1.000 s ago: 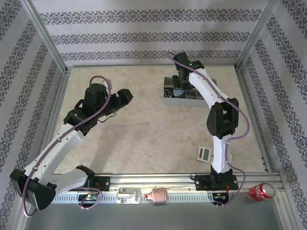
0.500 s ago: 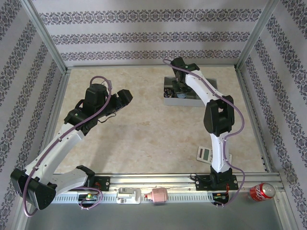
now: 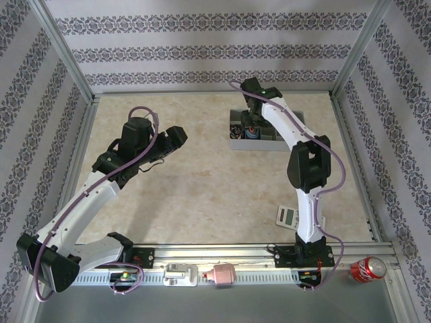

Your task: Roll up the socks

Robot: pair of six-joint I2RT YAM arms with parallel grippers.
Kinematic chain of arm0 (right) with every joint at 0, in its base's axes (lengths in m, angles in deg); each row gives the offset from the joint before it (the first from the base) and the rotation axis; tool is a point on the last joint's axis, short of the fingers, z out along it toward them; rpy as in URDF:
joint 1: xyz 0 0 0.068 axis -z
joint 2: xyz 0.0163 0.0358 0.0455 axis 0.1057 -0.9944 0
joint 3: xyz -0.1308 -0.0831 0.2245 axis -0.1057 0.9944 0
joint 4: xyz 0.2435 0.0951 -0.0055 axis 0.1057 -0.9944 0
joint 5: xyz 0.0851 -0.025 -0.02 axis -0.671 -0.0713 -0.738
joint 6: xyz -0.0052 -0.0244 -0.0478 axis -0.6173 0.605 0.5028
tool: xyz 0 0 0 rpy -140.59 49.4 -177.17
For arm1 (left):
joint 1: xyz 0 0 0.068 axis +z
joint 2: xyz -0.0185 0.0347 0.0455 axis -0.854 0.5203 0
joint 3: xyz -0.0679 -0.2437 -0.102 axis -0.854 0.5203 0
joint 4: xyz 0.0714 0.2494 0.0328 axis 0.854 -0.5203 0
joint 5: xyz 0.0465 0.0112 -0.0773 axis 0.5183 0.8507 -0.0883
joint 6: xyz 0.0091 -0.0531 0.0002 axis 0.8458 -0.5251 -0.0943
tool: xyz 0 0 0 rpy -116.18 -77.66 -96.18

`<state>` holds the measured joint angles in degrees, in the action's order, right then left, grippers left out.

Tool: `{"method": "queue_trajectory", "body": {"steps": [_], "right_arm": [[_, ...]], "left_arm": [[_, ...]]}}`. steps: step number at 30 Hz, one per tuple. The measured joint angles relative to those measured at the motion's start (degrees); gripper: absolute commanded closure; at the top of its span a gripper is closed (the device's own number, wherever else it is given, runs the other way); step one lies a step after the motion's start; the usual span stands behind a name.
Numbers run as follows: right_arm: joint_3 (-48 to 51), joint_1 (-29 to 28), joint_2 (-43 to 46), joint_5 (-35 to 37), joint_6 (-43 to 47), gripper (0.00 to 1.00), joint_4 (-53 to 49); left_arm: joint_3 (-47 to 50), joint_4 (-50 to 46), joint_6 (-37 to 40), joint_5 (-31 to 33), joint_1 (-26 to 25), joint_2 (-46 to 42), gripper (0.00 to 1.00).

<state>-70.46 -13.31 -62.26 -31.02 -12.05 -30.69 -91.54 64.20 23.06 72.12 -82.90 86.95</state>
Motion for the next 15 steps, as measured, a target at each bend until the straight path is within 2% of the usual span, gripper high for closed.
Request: {"method": "queue_trajectory", "body": {"steps": [2, 5, 8, 10, 15], "right_arm": [[0.5, 0.2, 2.3, -0.6, 0.2, 0.62, 0.7], [0.8, 0.5, 3.9, -2.3, -0.4, 0.77, 1.8], [1.0, 0.6, 3.1, -4.7, -1.2, 0.89, 2.7], [1.0, 0.8, 1.6, -6.1, -1.6, 0.94, 3.0], [2.8, 0.9, -3.4, -7.3, -2.6, 0.96, 3.9]], "left_arm": [[0.0, 0.0, 0.0, -0.6, 0.1, 0.5, 0.27], [0.0, 0.0, 0.0, -0.9, 0.4, 1.2, 0.27], [0.0, 0.0, 0.0, -1.2, 0.4, 1.7, 0.28], [0.0, 0.0, 0.0, -1.4, 0.6, 1.7, 0.28], [0.5, 0.1, -0.5, -1.4, 0.8, 0.9, 0.28]]}}
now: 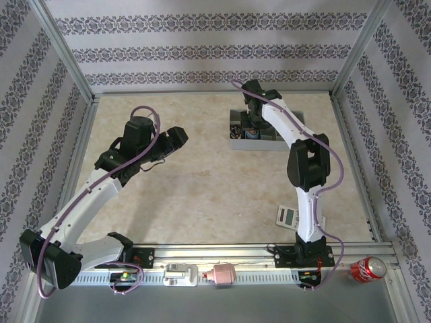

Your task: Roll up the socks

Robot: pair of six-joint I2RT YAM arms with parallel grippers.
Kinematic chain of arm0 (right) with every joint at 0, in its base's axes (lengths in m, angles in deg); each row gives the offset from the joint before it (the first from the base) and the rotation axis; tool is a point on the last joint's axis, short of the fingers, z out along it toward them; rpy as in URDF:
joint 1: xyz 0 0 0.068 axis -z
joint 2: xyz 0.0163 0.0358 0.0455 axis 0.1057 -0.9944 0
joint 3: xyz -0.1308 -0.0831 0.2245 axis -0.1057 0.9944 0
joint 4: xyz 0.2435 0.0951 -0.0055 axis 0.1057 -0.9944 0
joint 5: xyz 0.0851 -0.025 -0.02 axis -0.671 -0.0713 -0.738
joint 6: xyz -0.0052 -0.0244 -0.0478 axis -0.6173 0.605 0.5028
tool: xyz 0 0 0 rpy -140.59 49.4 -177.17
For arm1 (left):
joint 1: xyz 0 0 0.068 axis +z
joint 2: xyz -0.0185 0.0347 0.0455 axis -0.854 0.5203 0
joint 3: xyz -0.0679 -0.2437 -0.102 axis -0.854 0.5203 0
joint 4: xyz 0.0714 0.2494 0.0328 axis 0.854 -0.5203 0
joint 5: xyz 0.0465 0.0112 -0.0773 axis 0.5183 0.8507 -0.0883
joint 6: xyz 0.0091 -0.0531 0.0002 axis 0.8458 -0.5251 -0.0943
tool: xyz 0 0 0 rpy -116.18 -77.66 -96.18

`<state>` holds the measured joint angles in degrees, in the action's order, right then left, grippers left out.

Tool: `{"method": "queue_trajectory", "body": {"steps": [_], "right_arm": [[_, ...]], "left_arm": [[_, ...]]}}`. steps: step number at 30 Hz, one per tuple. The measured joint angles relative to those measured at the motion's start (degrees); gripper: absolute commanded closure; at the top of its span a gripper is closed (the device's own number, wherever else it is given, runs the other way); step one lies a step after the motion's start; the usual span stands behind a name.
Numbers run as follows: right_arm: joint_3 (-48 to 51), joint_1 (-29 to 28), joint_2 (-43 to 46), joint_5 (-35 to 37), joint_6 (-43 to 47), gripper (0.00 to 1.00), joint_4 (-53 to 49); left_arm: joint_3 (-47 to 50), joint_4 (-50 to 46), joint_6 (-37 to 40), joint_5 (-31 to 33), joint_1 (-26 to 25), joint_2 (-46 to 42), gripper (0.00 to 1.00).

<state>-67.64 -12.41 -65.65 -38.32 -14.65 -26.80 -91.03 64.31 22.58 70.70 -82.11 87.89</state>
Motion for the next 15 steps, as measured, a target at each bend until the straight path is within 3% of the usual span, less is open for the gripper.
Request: {"method": "queue_trajectory", "body": {"steps": [3, 5, 6, 7, 9, 10, 11, 15], "right_arm": [[2.6, 0.1, -0.4, -0.2, -0.2, 0.94, 0.9], [4.3, 0.2, 1.1, -0.3, -0.2, 0.82, 2.4], [5.8, 0.2, 2.5, -0.3, -0.2, 0.73, 3.4], [7.6, 0.3, 4.3, -0.4, -0.1, 0.62, 4.4], [12.2, 0.4, 9.8, -0.4, -0.3, 0.42, 7.1], [14.5, 0.4, 13.0, -0.3, -0.3, 0.06, 8.3], [16.8, 0.4, 16.7, -0.3, -0.5, 0.02, 9.6], [28.1, 0.6, 34.3, 3.8, -0.5, 0.02, 17.6]], "left_arm": [[1.2, 0.0, -0.4, 0.0, 0.3, -1.6, 0.28], [1.8, -0.1, -0.7, 0.2, 0.6, -2.5, 0.27], [2.0, -0.3, -0.9, 0.3, 0.7, -2.9, 0.14], [2.1, -0.5, -1.3, 0.6, 0.8, -3.3, 0.0], [2.5, -1.0, -1.6, 0.7, 1.2, -4.2, 0.0], [2.7, -1.0, -1.7, 0.6, 1.6, -4.4, 0.0], [2.9, -1.0, -1.7, 0.7, 2.0, -4.7, 0.0], [3.3, -3.2, -1.6, 1.4, 4.0, -4.9, 0.0]]}}
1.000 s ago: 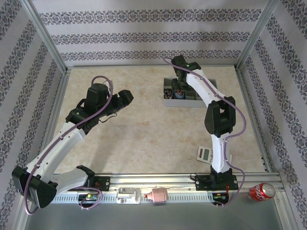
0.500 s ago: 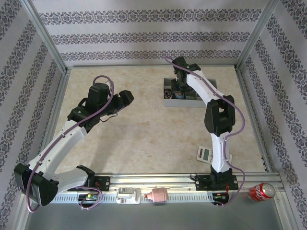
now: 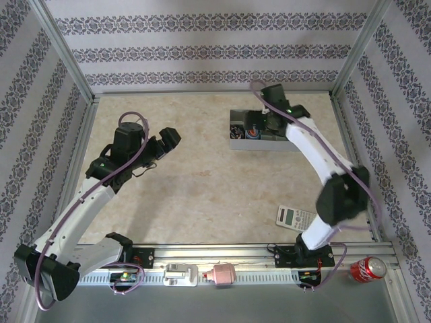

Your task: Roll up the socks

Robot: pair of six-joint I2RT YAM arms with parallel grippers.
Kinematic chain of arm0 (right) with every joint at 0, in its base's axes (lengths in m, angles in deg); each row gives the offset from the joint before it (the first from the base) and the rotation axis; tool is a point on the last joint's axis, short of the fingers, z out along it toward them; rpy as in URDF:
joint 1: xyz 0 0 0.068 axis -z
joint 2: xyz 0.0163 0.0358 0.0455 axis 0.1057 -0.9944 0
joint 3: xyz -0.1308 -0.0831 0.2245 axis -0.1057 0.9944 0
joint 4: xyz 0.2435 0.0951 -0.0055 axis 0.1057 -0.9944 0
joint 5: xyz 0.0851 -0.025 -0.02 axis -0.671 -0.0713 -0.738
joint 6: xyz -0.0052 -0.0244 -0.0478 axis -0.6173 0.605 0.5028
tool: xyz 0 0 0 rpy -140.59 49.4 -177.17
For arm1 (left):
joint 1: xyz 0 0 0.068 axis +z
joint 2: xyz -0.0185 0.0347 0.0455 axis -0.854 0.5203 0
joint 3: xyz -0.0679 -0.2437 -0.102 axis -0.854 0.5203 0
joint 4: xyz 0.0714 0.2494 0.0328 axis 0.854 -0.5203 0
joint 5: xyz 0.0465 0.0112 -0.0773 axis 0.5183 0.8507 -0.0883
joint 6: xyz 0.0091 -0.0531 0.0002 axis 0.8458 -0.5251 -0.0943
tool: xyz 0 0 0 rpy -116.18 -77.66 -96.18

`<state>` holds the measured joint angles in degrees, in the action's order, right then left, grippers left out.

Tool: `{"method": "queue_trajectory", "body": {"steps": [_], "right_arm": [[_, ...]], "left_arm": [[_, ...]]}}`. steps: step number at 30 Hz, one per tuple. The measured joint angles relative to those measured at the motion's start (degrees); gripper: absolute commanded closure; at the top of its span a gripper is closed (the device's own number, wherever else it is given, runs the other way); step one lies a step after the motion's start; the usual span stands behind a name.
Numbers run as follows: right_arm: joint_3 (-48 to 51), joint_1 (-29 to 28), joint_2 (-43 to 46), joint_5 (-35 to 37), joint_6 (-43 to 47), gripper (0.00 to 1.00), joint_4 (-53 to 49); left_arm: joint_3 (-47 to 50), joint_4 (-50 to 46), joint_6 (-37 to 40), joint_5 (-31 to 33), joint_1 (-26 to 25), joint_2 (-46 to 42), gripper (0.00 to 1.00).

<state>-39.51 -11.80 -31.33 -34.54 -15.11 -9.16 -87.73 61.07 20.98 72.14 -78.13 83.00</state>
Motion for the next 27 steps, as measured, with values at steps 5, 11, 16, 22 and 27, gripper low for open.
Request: {"method": "queue_trajectory", "body": {"steps": [5, 11, 16, 22, 27], "right_arm": [[27.4, -0.8, 26.4, 13.7, 3.3, 0.02, 18.1], [55.3, -0.1, 34.6, 24.2, 13.0, 0.02, 35.0], [61.0, 3.2, 23.6, 17.6, 16.7, 0.02, 47.8], [58.2, 7.5, 7.2, 8.2, 21.1, 0.02, 66.4], [60.0, 14.7, 5.8, 0.9, 20.0, 0.02, 79.5]], "left_arm": [[0.0, -8.6, 0.3, 14.6, 0.5, -0.1, 0.0], [8.6, -8.2, 12.5, 36.5, 0.5, -2.8, 0.01], [25.7, 6.7, 26.9, 42.9, 2.2, -4.8, 0.01], [29.3, 28.2, 37.9, 41.0, 8.7, 8.5, 0.01], [32.2, 48.2, 42.2, 34.9, 14.7, 20.3, 0.01]]}}
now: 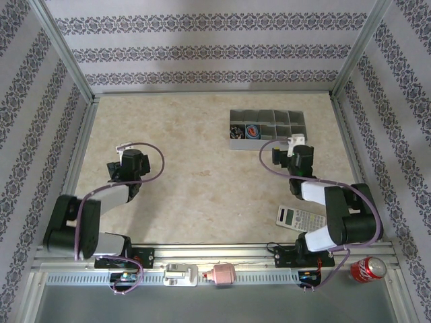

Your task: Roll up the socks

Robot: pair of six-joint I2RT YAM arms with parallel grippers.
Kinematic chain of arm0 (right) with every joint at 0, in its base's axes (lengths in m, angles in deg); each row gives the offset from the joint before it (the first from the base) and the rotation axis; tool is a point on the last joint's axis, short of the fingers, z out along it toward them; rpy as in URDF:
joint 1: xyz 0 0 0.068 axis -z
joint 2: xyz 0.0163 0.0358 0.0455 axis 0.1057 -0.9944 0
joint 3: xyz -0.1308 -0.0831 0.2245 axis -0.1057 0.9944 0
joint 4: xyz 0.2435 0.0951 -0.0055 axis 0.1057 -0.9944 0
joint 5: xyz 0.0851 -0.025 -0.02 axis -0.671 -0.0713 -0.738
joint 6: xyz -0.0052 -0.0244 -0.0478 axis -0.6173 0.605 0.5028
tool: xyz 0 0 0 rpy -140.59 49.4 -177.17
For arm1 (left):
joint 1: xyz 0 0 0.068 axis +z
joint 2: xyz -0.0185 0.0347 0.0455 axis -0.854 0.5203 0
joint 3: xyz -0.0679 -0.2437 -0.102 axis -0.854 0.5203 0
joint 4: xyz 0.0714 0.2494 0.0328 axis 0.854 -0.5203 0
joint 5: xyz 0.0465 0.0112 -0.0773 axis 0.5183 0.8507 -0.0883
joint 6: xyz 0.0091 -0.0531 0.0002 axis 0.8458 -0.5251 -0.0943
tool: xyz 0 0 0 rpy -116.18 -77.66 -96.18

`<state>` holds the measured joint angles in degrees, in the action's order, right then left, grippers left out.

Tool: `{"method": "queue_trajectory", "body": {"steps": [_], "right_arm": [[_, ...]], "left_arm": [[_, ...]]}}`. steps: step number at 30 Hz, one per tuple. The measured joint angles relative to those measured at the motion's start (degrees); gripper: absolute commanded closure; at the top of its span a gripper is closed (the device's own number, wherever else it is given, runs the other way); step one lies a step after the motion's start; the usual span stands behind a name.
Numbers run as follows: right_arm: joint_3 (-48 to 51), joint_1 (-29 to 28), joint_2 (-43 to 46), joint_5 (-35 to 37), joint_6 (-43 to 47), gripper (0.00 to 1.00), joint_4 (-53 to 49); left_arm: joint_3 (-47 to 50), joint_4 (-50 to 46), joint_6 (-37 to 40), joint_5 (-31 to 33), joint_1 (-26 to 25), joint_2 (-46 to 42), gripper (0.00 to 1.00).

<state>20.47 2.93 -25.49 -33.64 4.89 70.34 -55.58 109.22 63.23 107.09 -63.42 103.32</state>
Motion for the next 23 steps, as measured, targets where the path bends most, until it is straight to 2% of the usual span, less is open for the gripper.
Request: {"method": "queue_trajectory", "body": {"steps": [3, 6, 8, 11, 14, 23], "right_arm": [[5.9, -0.1, -3.0, -0.5, -0.3, 0.02, 11.0], [6.2, -1.2, -4.5, -0.3, -0.6, 0.02, 10.7], [5.2, -0.7, -4.5, 0.0, -1.3, 0.02, 11.3], [4.2, 0.0, -4.5, 0.6, -2.3, 0.02, 12.3], [4.2, 0.0, -4.5, 1.0, -2.6, 0.02, 12.8], [4.2, 0.0, -4.5, 1.0, -3.3, 0.02, 12.9]], "left_arm": [[0.7, 7.6, 3.3, -4.6, 1.6, 2.9, 0.01], [6.6, 25.7, 5.8, -8.0, 1.9, 6.3, 0.01], [10.3, 33.7, 6.7, -9.5, 1.9, 10.2, 0.01], [11.3, 34.5, 7.0, -11.4, 2.9, 11.5, 0.01], [7.5, 34.5, 7.1, -12.7, 4.0, 11.4, 0.01], [6.0, 35.6, 7.2, -14.4, 4.1, 11.0, 0.01]]}}
